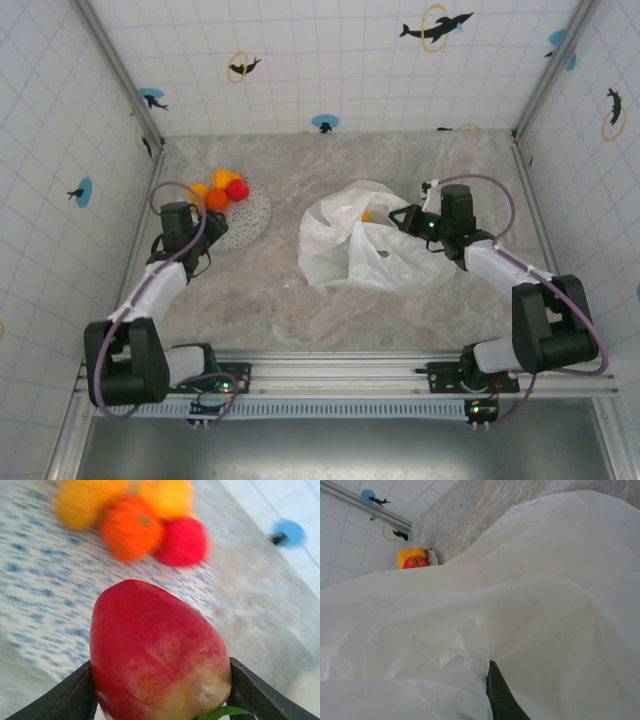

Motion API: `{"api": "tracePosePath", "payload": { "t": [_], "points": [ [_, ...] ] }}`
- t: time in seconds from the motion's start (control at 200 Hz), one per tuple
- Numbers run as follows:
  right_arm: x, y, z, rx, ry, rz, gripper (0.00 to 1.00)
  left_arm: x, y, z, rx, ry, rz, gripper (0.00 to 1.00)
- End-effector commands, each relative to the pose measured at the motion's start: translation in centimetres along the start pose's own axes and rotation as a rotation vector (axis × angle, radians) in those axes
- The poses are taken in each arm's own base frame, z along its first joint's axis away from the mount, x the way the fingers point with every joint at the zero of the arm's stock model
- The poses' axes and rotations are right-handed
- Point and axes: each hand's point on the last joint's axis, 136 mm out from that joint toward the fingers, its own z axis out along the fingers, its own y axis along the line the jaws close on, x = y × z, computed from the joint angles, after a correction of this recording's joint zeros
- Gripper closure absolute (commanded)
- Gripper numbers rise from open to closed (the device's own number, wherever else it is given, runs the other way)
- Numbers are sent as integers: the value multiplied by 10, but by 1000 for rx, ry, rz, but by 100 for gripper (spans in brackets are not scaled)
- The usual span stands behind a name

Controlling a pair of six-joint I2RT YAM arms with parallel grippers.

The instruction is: Place the fruits into the plastic bag

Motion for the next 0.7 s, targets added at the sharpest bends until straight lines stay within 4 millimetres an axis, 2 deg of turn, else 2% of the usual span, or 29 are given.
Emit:
{"api": "tracePosePath", "payload": {
  "t": [0.0, 0.09, 0.185, 0.34, 0.36, 0.47, 0.58, 0.696],
  "points": [
    [-15, 6, 1, -11, -29, -24, 100, 46, -52, -19, 177, 162, 133, 44],
    [-17, 4, 2, -1, -31, -26, 100, 83, -80, -34, 270, 271, 231, 43],
    [-19, 3, 3, 7, -33, -24, 100, 114, -99, -50, 363, 351, 309, 44],
    [-21, 5, 5, 3, -35, -16, 100, 144, -129, -77, 554, 413, 400, 44],
    [-21, 5, 5, 3, -35, -14, 100, 154, -135, -84, 590, 436, 425, 44],
    [-21, 6, 6, 7, -34, -14, 100, 171, -154, -99, 695, 478, 494, 43],
    [-22, 7, 6, 12, -34, -16, 100, 191, -162, -100, 725, 531, 545, 43],
    [-20, 8, 6, 13, -27, -20, 100, 206, -168, -91, 715, 553, 604, 44]
  ]
}}
